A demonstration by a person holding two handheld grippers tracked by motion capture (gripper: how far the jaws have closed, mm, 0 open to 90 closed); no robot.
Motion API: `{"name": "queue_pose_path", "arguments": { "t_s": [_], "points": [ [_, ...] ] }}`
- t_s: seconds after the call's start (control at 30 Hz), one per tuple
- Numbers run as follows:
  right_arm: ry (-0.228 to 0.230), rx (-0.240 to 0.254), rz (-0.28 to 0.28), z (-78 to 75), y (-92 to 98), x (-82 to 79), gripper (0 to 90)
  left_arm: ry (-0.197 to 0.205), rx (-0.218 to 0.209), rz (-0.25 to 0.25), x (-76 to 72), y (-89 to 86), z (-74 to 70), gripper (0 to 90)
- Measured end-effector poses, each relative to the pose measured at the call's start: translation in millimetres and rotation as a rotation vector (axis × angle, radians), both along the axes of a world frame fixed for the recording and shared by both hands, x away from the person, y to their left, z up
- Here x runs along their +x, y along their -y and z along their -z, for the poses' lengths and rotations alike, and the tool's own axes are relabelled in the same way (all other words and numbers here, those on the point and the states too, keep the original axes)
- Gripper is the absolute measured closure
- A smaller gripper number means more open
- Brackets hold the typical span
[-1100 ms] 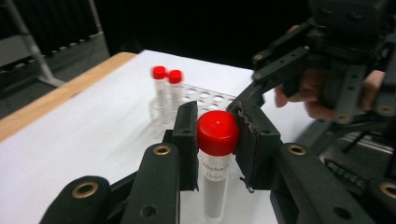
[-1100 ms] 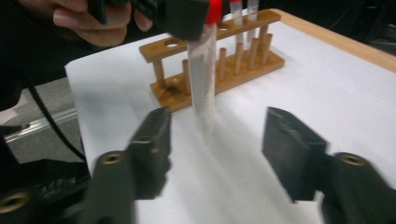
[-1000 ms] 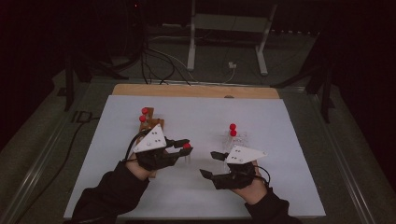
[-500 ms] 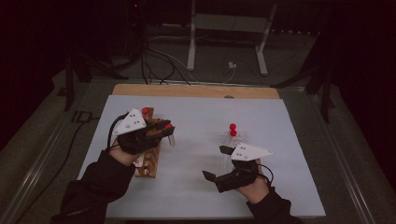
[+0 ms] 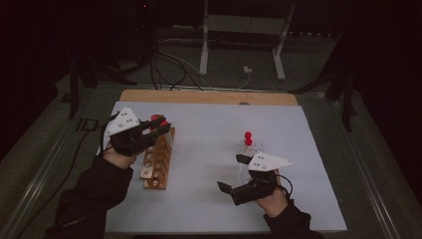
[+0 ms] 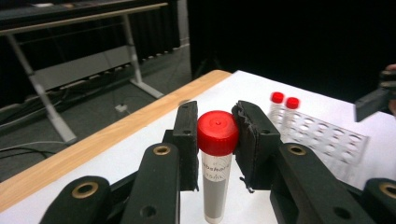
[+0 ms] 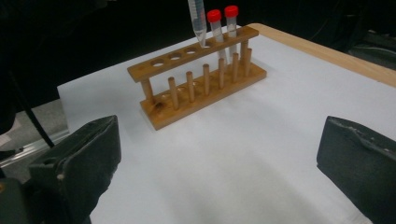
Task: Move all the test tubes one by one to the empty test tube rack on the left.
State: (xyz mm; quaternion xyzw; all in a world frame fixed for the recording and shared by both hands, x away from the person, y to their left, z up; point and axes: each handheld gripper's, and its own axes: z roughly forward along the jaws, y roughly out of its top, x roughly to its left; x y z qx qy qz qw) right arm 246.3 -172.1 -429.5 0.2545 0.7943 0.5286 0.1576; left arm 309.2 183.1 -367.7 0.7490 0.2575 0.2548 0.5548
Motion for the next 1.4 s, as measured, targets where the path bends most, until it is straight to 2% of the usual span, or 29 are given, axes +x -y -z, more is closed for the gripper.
{"name": "queue_pose_path", "arguments": {
  "t_s": [0.17, 0.3, 0.5, 0.67, 0.73, 0.8, 1.1, 1.4],
  "points": [
    [-0.001, 0.004, 0.002, -0.5, 0.2, -0.2, 0.0, 0.002, -0.01, -0.05, 4.7, -10.8, 0.6, 72.1],
    [-0.002, -0.001, 0.004, -0.7, 0.8, 0.7, 0.0, 0.01, 0.0, -0.09, 8.6, -18.6, 2.6, 72.1],
    [0.003, 0.0, 0.003, -0.8, 1.2, 0.5, 0.1, 0.0, -0.004, -0.16, 18.4, -32.1, 11.0, 72.1],
    [0.003, 0.002, 0.004, -0.8, 1.9, 0.8, 0.0, -0.011, -0.001, -0.193, 24.5, -37.2, 19.9, 72.0],
    [0.003, 0.002, 0.005, -0.7, 2.0, 0.9, 0.0, 0.002, 0.001, -0.213, 25.8, -38.5, 23.3, 72.0],
    [0.006, 0.0, 0.005, -0.7, 1.7, 0.4, 0.1, -0.009, -0.017, -0.221, 27.8, -40.6, 27.2, 72.0],
    [0.002, 0.002, 0.001, -0.3, 2.1, 0.6, 0.0, -0.048, -0.007, -0.224, 35.5, -38.1, 45.7, 72.0],
    [-0.004, 0.007, 0.004, -0.2, 3.1, 1.2, 0.1, -0.096, 0.052, -0.227, 42.4, -31.2, 68.8, 72.0]
  ]
}}
